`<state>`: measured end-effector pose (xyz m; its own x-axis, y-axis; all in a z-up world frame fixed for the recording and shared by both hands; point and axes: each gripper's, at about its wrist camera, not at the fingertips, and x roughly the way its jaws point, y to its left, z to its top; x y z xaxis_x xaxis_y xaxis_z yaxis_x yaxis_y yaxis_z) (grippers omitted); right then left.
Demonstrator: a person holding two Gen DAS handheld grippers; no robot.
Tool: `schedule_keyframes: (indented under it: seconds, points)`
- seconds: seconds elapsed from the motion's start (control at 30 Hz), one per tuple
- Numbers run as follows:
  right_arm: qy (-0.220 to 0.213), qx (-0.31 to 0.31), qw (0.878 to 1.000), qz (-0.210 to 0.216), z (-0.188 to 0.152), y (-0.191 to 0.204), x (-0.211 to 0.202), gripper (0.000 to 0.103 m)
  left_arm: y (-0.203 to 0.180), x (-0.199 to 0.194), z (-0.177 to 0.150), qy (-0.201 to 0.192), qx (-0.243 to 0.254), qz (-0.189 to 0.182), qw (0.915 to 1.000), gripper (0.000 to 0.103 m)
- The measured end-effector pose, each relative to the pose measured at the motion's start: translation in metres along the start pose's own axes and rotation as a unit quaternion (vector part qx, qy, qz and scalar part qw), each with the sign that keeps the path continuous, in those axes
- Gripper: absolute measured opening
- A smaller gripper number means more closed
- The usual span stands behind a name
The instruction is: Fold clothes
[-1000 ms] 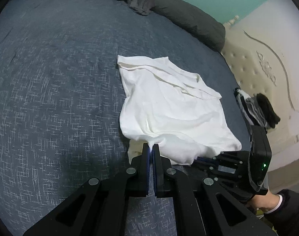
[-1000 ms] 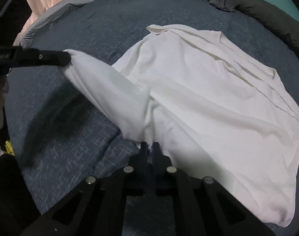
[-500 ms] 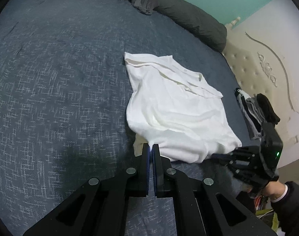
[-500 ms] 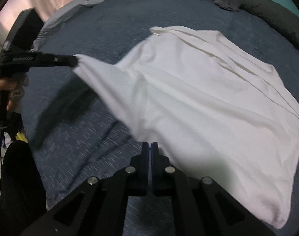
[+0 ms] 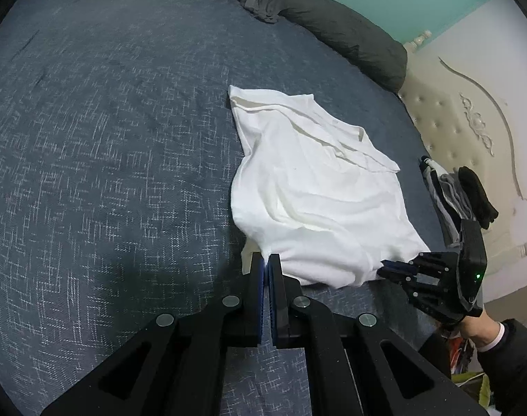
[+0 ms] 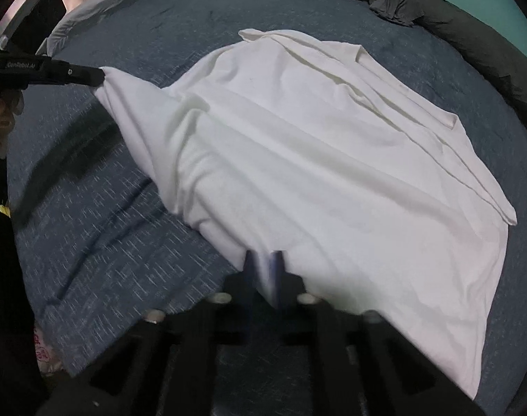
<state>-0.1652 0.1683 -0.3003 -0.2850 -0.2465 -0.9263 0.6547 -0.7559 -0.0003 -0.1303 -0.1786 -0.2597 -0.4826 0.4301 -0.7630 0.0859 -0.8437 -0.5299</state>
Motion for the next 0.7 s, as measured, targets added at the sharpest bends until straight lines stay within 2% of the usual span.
schedule_keyframes:
  seconds: [0.07, 0.13, 0.3, 0.4, 0.43, 0.47, 0.5, 0.63, 0.7]
  points:
    - [0.004, -0.001, 1.000, -0.003, -0.004, -0.005, -0.003, 0.000, 0.004, 0.001, -0.001, 0.001, -0.003, 0.003, 1.0000, 0.002]
    - [0.010, -0.001, 1.000, -0.028, -0.012, -0.015, -0.007, 0.000, 0.009, 0.004, -0.004, 0.004, -0.010, 0.006, 0.9999, 0.002]
    - [0.002, 0.049, 0.999, 0.000, -0.024, -0.044, -0.024, 0.000, 0.014, 0.009, -0.011, 0.009, -0.015, 0.000, 0.9998, 0.002]
    - [-0.011, 0.110, 0.994, 0.026, -0.030, -0.080, -0.047, 0.004, 0.014, 0.009, -0.014, 0.013, -0.014, -0.002, 0.9998, 0.002]
    - [-0.011, 0.122, 0.992, 0.023, -0.037, -0.091, -0.054, 0.013, 0.014, 0.009, -0.015, 0.014, -0.012, -0.001, 0.9998, 0.002]
    - [-0.011, 0.134, 0.991, 0.020, -0.043, -0.103, -0.061, 0.031, 0.014, 0.009, -0.016, 0.016, -0.010, 0.000, 0.9998, 0.002]
    - [-0.011, 0.149, 0.989, 0.016, -0.050, -0.115, -0.068, 0.037, 0.014, 0.010, -0.017, 0.017, -0.008, 0.001, 0.9998, 0.002]
    - [-0.003, 0.239, 0.971, 0.014, -0.094, -0.176, -0.085, 0.041, 0.013, 0.012, -0.019, 0.020, -0.006, 0.004, 0.9998, 0.002]
    - [0.007, 0.256, 0.967, 0.006, -0.109, -0.189, -0.085, 0.045, 0.013, 0.014, -0.020, 0.021, -0.005, 0.009, 0.9997, 0.002]
